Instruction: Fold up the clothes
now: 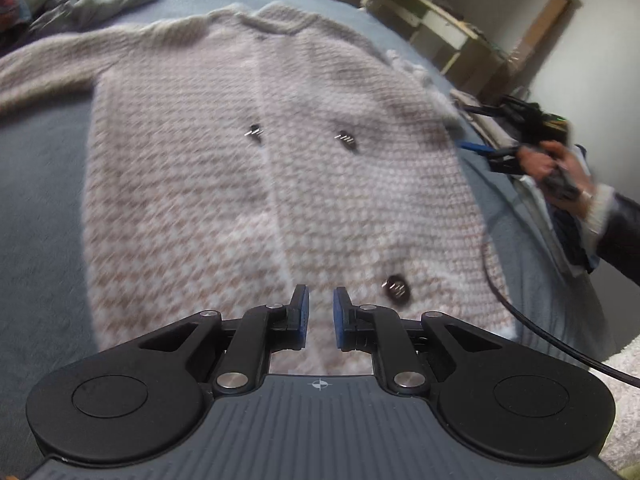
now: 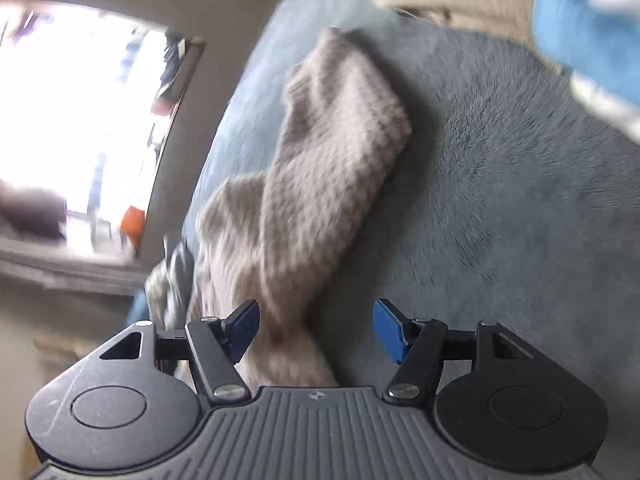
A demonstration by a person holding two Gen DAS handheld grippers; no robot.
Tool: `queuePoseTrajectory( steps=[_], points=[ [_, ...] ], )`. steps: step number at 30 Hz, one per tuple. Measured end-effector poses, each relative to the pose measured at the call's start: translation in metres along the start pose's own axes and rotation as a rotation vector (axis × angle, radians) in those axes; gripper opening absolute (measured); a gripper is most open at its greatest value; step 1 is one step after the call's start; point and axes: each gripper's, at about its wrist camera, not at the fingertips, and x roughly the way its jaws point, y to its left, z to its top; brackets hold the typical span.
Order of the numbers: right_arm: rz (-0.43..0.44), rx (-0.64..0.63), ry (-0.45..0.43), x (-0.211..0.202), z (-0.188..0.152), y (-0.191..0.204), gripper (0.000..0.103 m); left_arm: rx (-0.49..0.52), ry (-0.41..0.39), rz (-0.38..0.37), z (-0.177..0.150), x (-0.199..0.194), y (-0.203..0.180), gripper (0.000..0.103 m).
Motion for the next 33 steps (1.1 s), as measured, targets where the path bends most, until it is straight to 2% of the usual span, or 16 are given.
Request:
queuePoseTrajectory(
  steps=[2, 5, 6, 7, 9, 10, 13, 21, 22, 24, 26, 27, 28, 31, 33],
  points=[
    [0.013, 0.082, -0.012, 0.031, 0.011, -0.011, 0.066, 0.046, 0.011, -0.037, -0.001, 0.017, -0.011, 0.012],
    [0.013, 0.101, -0.092, 0.056, 0.014, -0.011, 0.058, 0.052, 0.107, 0.006, -0.009, 0.046, -0.014, 0.012],
    [0.0, 0.064, -0.119, 0.06, 0.014, -0.004, 0.049, 0.047, 0.12, 0.019, -0.013, 0.051, -0.012, 0.012],
    [-0.017, 0.017, -0.137, 0.062, 0.016, 0.003, 0.032, 0.041, 0.132, 0.032, -0.016, 0.055, -0.01, 0.012],
    [-0.06, -0.1, -0.153, 0.064, 0.022, 0.022, 0.011, 0.013, 0.128, 0.022, -0.018, 0.056, -0.006, 0.012],
    [-0.082, -0.159, -0.16, 0.065, 0.026, 0.032, 0.01, 0.005, 0.131, 0.02, -0.018, 0.056, -0.005, 0.012],
    [-0.107, -0.344, -0.235, 0.052, 0.04, 0.063, 0.009, -0.012, 0.14, 0.019, -0.016, 0.058, -0.002, 0.012],
    [-0.331, -0.511, -0.231, 0.07, 0.078, 0.059, 0.01, 0.029, 0.145, 0.032, -0.02, 0.06, -0.003, 0.012],
    [-0.337, -0.498, -0.229, 0.07, 0.08, 0.055, 0.011, 0.033, 0.144, 0.034, -0.02, 0.06, -0.003, 0.012],
    [-0.297, -0.401, -0.228, 0.065, 0.08, 0.042, 0.014, 0.04, 0.142, 0.037, -0.02, 0.059, -0.002, 0.012],
    [-0.264, -0.325, -0.239, 0.048, 0.075, 0.037, 0.024, 0.05, 0.139, 0.04, -0.022, 0.059, -0.002, 0.012],
    [-0.248, -0.288, -0.245, 0.039, 0.072, 0.035, 0.033, 0.057, 0.139, 0.04, -0.022, 0.059, -0.001, 0.012],
    [-0.248, -0.278, -0.249, 0.029, 0.067, 0.036, 0.034, 0.058, 0.138, 0.038, -0.022, 0.059, -0.001, 0.012],
    [-0.286, -0.376, -0.242, -0.004, 0.037, 0.05, 0.033, 0.059, 0.136, 0.03, -0.023, 0.06, -0.001, 0.013],
    [-0.211, -0.524, -0.178, -0.019, 0.009, 0.068, 0.03, 0.051, 0.135, 0.019, -0.023, 0.061, 0.001, 0.013]
  ],
)
